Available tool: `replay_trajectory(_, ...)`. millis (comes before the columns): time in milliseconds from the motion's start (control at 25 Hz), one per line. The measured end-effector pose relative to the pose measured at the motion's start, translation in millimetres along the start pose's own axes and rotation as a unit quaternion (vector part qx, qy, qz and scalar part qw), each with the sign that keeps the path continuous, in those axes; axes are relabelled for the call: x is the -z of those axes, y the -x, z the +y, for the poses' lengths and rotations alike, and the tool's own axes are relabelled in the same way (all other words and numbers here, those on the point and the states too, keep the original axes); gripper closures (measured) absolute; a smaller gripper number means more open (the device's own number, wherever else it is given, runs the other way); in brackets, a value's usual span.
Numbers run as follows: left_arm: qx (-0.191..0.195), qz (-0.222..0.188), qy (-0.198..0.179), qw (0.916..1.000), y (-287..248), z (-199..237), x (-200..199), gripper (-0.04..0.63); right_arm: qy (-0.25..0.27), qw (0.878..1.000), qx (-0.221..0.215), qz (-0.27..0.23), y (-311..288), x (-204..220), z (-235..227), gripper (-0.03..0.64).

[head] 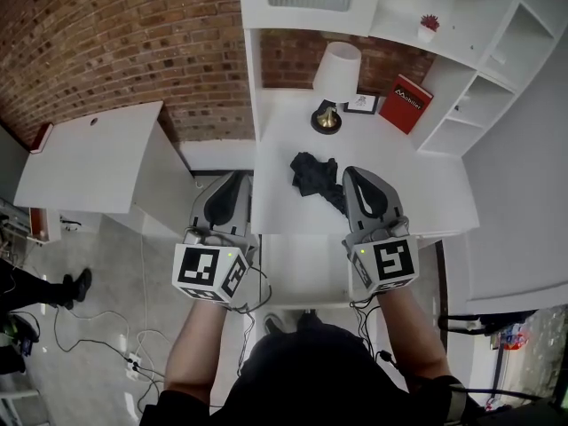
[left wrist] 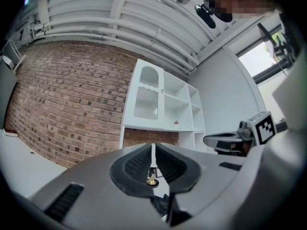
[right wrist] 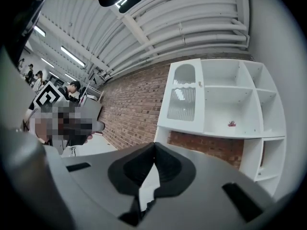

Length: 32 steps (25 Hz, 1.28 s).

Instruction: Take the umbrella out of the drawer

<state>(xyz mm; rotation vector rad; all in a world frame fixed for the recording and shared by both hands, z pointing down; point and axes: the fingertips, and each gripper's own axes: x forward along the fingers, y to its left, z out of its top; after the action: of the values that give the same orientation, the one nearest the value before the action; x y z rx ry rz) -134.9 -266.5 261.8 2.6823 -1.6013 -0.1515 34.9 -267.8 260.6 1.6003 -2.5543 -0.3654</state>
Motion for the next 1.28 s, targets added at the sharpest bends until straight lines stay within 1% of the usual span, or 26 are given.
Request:
replay_trajectory(160, -0.007, 0.004, 0.002, 1.0000, 7.2, 10.6, 3.1, 0.568, -0.003, 1.000, 0.005, 0.004, 1.3, 1.0, -0.4, 0.617)
replay_trajectory(360, -0.012, 0.006, 0.002, 0.9999, 10.6, 19.1, 4.5, 0.568, -0.002, 1.000, 0.006, -0.005, -1.8, -2.4, -0.5, 0.617)
replay_trajectory(920, -0.006, 0.016, 0.006, 0.9998, -4.8, 20.6, 13.6, 0.568, -0.004, 1.000, 0.003, -0.004, -10.5, -0.6, -5.6, 0.618)
replay_trajectory(1280, -0.008, 0.027, 0.009, 0.9996, -16.3, 21.1, 26.5, 0.568, -0.013, 1.000, 0.003, 0.004, -18.4, 15.2, -14.8, 0.617)
